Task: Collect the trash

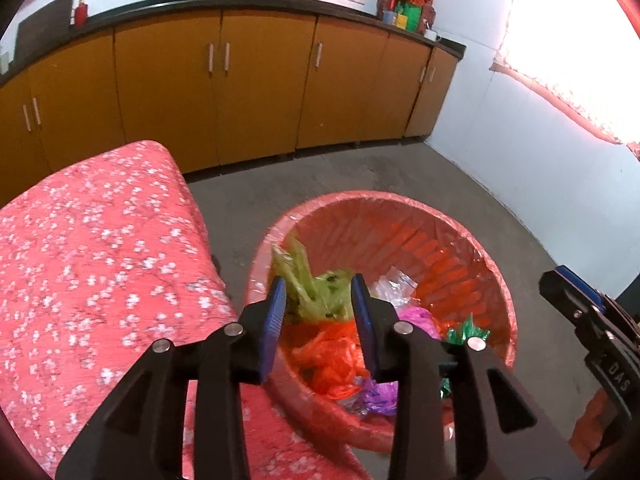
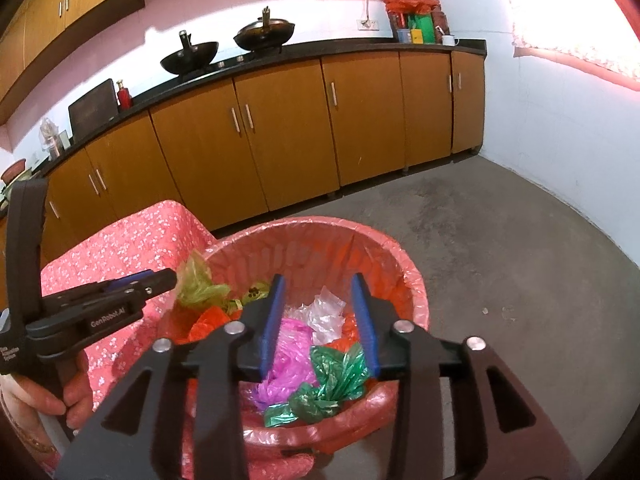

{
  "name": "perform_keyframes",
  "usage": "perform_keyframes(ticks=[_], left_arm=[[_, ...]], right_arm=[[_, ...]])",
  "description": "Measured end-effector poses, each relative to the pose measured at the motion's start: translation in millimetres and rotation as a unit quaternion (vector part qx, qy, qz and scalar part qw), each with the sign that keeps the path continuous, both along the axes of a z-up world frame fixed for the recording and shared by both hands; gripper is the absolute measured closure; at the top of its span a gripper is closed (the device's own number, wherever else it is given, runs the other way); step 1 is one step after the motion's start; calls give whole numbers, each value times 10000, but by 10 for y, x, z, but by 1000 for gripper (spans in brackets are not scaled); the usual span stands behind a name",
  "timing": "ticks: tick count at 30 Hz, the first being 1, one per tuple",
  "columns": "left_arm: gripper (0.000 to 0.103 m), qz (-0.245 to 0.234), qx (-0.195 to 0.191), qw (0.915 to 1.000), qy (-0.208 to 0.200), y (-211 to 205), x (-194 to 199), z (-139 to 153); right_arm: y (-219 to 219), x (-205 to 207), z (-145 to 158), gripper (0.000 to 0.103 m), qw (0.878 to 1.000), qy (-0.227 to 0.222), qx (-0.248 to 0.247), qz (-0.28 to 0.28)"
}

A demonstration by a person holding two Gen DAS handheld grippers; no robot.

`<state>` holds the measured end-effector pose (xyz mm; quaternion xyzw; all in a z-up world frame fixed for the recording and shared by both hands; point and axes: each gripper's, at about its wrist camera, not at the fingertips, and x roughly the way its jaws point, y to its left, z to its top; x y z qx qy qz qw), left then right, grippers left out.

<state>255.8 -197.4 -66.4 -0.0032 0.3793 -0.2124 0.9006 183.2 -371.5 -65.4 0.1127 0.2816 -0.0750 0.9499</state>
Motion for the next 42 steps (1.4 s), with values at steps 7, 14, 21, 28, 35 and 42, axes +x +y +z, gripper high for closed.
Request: perform_keyframes(ticks=[7,14,21,28,35,42], left_arm=[[54,254,13,9986,-458,421,-334,313],[36,561,103,9935,-990,1008,-927,641],[15,1090,24,9864,-1234,1535,-1478,830],[2,1408,363,9727,-1807,1807,-2090,976],[2,1533,544,9649,-2063,1898,-2506,964],[2,1566,581,9633,-2101,1936,-2693,908]], right_arm=[[108,-356,296,43,9993,-353,83,-117],[412,-899,629,19,9968,-784,-125,-93],[750,-1364,796,7,9945,-992,-340,-36],[1065,-1796,898,4,9903,-1181,-735,28],[1274,-2082,890,4,9908,-1148,-722,23],[1473,-2306,844,4,9867,-1301,-972,-47]])
